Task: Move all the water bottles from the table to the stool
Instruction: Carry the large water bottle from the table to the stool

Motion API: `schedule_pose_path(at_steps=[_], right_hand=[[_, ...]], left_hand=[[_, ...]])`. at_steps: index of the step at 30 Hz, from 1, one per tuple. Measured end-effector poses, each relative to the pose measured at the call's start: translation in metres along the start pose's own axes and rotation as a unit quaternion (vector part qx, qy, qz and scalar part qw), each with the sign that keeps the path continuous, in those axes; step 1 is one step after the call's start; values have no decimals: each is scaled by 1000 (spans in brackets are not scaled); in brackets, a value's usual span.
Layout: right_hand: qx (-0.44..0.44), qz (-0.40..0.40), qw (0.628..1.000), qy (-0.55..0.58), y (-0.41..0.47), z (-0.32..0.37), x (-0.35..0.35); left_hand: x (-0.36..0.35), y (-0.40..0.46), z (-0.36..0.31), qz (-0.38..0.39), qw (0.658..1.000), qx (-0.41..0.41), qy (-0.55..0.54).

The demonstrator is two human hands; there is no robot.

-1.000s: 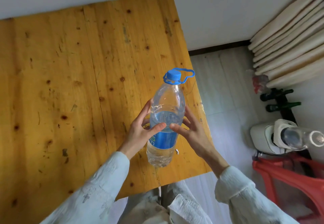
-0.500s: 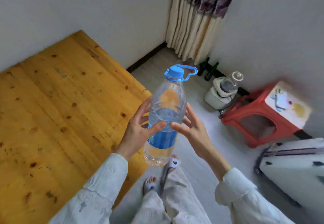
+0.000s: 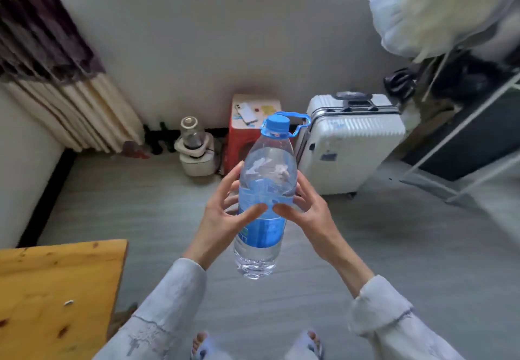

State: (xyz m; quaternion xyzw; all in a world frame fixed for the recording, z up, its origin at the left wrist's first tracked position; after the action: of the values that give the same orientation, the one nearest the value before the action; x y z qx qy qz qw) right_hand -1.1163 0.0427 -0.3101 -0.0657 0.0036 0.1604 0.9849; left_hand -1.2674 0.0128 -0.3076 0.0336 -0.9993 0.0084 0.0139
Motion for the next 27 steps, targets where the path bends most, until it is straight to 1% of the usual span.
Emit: schedule_pose_path(at_steps=[6,11,16,20,27], right_hand=[[34,-116,992,24,-50,13,197],[56,-220,973,36,-101,15,337],[70,-330,941,34,-151,17,459],[83,-403,911,32,-178,24,549],[99,-484,869,17,-197,29,726]], left_hand=[[-206,39,-15,120,992,-13,-32],[-362,54,-29,240,970,-15,-43],[-504,67,-44,358,933,-21,-32],[-610,82,-53,428,902,-37,-31],[-805,136,-60,523,849,-71,-13]])
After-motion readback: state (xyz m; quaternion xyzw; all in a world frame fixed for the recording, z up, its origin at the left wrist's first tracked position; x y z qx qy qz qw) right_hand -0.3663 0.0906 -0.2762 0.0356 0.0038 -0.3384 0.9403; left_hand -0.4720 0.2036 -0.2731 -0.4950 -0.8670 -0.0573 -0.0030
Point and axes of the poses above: each hand's wrist, its own y-axis towards the middle knuckle, its own x-axis out of the back of the hand, z = x × y, the point moved 7 cm from there along y, towards the middle knuckle, and after that the axes turned 3 degrees about y, right-handed, at the moved point
